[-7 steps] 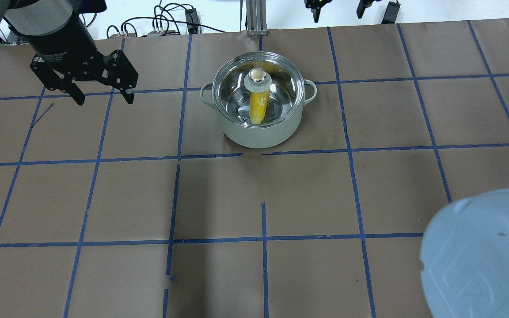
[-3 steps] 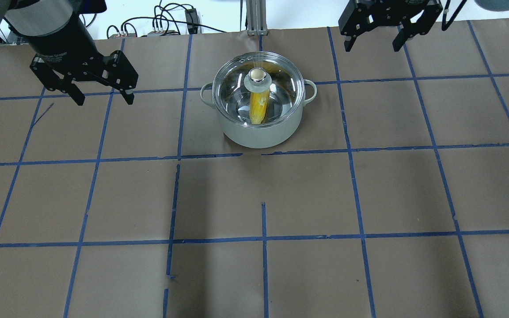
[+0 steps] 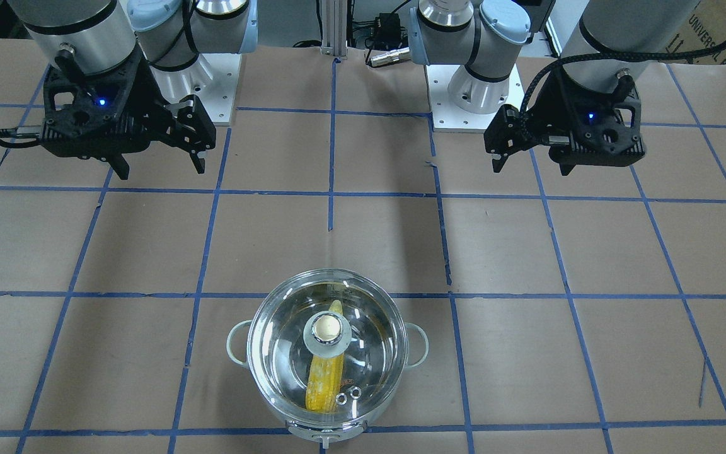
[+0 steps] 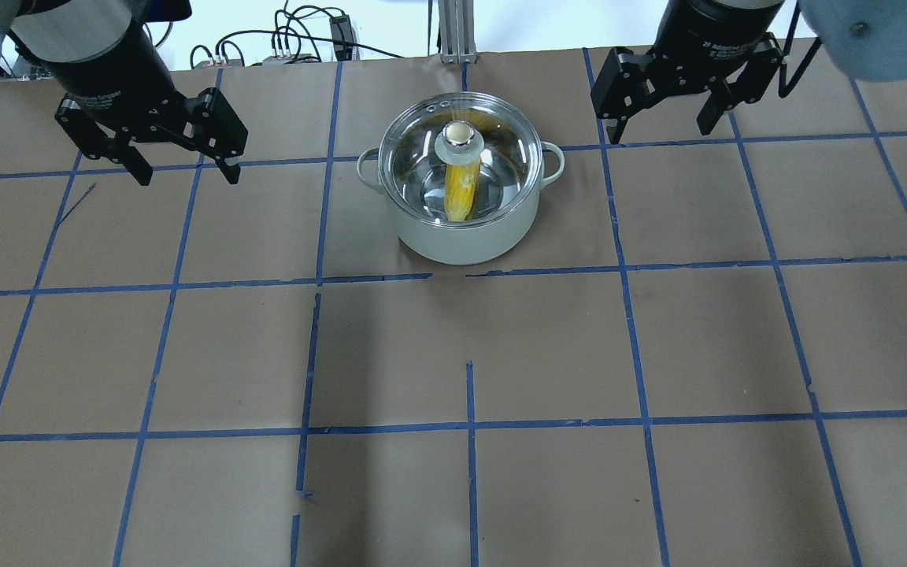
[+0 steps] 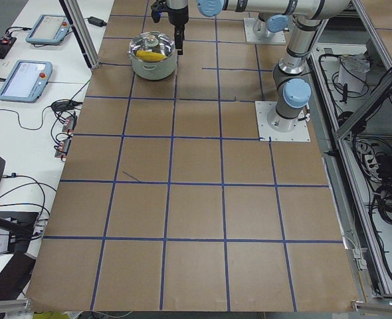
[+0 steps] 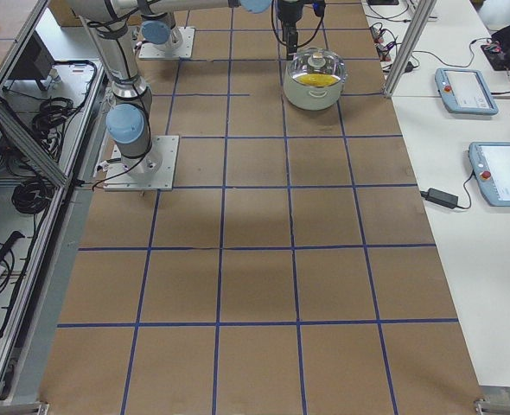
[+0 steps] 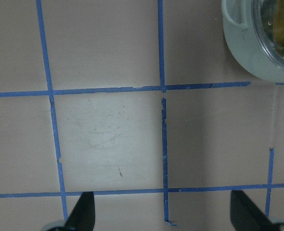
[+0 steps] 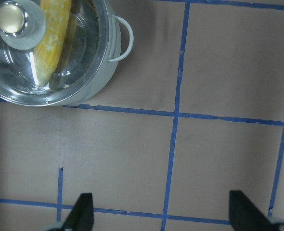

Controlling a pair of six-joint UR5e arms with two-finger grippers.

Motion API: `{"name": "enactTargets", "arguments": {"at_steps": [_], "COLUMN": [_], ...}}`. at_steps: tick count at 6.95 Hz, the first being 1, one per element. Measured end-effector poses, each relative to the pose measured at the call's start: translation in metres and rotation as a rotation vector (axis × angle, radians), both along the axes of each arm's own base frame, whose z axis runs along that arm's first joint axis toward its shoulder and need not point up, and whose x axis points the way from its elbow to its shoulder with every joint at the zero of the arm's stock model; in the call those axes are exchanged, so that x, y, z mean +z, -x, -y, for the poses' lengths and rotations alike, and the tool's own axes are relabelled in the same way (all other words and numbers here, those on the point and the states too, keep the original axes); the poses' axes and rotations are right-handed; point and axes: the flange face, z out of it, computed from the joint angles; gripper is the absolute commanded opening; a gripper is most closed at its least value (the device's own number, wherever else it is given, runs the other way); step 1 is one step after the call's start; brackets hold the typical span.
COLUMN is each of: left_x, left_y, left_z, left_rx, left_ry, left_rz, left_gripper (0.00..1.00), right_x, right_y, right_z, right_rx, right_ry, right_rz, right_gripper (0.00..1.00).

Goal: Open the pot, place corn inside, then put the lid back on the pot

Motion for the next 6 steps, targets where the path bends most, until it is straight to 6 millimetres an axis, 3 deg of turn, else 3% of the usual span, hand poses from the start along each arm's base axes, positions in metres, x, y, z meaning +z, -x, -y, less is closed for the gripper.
{"name": "enactTargets", "arguments": {"at_steps": [6], "left_x": [-0.0018], "left_y": [0.0016], "left_z": [0.0018], "left_rx": [-0.002], "left_ry": [0.023], "left_rz": [0.001], "left_gripper": [1.0], "right_x": [-0.0055], "right_y": [0.002], "right_z": [0.0084], "right_rx": [-0.012], "right_ry": [0.04], "right_rz": [-0.034], "right_gripper": [1.0]}}
